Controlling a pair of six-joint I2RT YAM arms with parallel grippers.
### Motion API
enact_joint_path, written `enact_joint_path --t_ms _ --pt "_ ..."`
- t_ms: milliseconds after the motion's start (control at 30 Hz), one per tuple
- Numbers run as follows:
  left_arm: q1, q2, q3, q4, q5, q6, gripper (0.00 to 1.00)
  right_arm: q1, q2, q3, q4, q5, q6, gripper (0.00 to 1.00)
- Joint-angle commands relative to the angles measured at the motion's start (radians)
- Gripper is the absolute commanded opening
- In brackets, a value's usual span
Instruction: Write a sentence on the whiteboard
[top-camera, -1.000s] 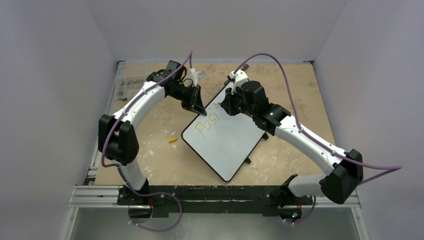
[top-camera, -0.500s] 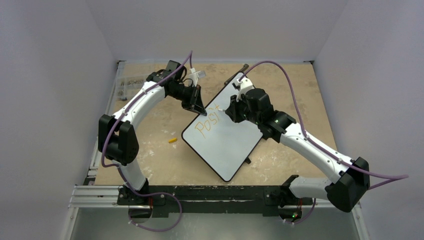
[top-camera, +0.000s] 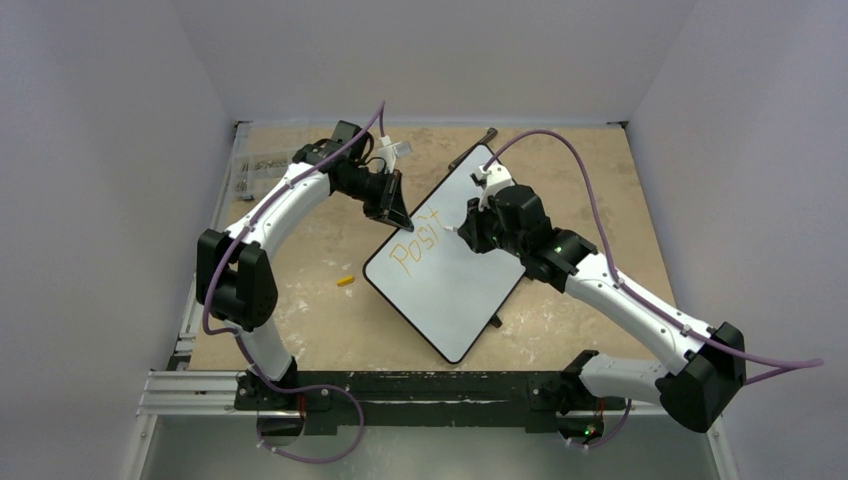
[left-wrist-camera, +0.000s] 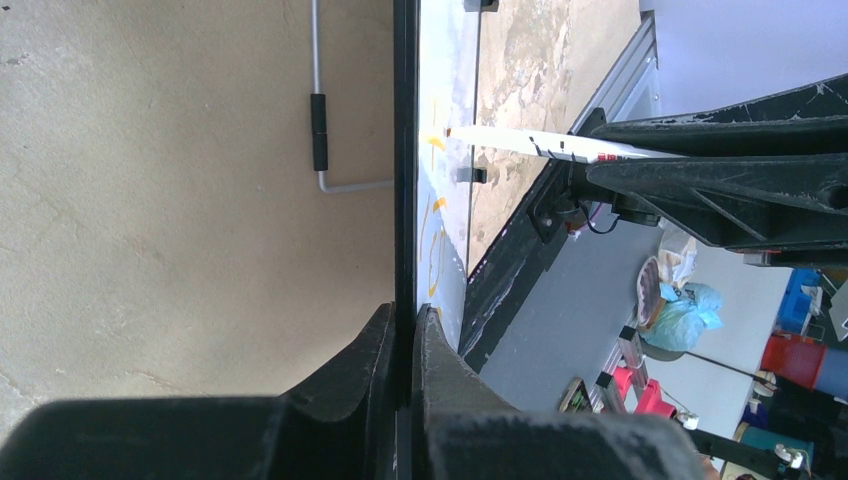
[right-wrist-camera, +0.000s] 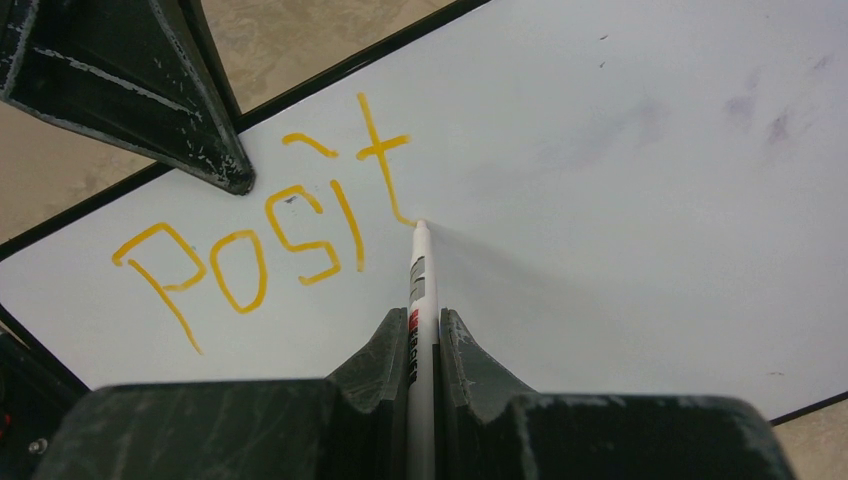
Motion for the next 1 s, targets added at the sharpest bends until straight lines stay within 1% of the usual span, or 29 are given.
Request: enact_joint_path --t_ms 0,400,633,967 --pt "-0.026 -0.038 -0.003 -0.013 -0.026 0.025 0.0 -0.002 0.008 0.035 0.006 0.052 -0.001 0.0" --pt "-0.027 -0.041 -0.005 -0.013 -0.029 0.026 0.0 -0.002 0.069 0.158 0.007 0.054 -0.035 0.0" --pt "-0.027 -0.04 -0.003 -0.013 -0.031 0.025 0.0 -0.002 0.035 0.162 -0.008 0.065 -0.036 0.0" --pt "-0.027 -0.037 -0.002 -0.011 -0.033 0.019 0.0 -0.005 0.055 0.179 -0.009 0.084 -0.063 0.0"
